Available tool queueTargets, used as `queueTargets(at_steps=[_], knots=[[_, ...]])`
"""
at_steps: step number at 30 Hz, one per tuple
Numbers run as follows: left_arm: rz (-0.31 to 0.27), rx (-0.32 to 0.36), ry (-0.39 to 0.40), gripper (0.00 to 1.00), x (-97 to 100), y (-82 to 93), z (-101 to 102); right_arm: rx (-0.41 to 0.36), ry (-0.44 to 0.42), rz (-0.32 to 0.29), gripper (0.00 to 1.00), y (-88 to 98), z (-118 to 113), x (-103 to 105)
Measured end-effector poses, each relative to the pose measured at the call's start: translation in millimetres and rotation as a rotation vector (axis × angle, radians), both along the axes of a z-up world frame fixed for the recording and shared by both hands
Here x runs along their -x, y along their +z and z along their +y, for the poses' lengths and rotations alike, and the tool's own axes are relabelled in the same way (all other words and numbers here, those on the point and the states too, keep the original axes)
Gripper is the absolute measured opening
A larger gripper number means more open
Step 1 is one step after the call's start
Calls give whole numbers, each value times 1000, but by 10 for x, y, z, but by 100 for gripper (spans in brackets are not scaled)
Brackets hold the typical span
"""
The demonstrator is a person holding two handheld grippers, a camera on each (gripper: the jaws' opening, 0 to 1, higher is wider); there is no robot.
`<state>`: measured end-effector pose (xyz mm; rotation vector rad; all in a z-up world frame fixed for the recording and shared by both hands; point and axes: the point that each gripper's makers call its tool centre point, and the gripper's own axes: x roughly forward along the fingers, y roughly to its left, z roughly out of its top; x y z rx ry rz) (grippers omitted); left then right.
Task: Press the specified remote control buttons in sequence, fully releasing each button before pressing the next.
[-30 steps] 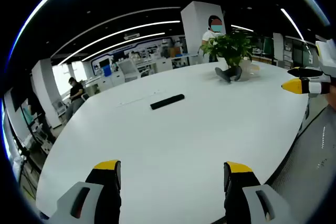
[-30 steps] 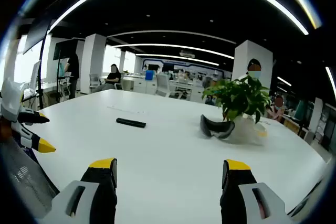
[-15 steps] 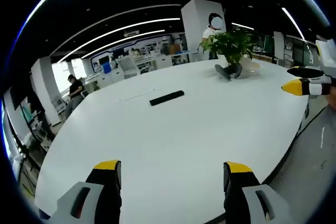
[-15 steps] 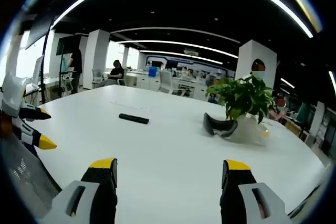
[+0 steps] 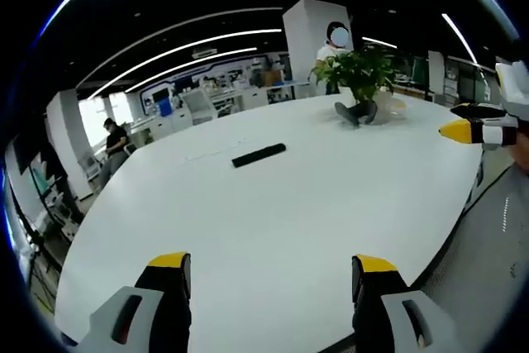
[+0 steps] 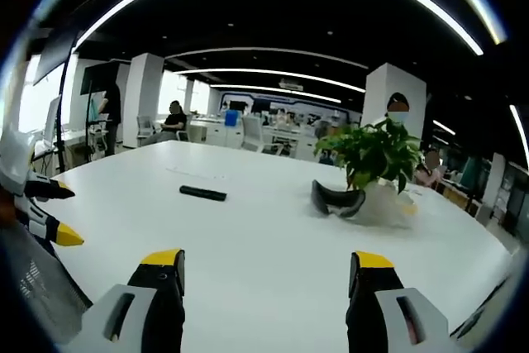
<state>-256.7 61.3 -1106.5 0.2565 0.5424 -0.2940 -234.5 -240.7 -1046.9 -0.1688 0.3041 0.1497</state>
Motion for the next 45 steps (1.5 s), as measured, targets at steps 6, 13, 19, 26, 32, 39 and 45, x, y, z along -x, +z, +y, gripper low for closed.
queueTargets(at_steps=[6, 13, 19, 26, 32, 39, 45], knots=[[6, -41, -19, 82, 1, -27, -18, -6, 1, -21, 81, 39, -2, 2], [18, -25, -38, 82, 3, -40, -66, -15, -8, -30, 80, 59, -40, -13], [17, -29, -49, 82, -14, -31, -84, -15, -4, -37, 80, 69, -31, -17], [22, 20, -47, 82, -28, 4, -93, -15, -20, -16, 79, 25, -60, -28], [36, 59, -43, 82, -160, 67, -84, 9, -15, 3, 79, -15, -48, -15], [-1, -14, -111, 82, -491, 178, -59, 7, -24, 18, 77, -43, -66, -15], [-31, -62, -168, 81, -847, 320, -28, 14, -19, 34, 77, -71, -50, -12]])
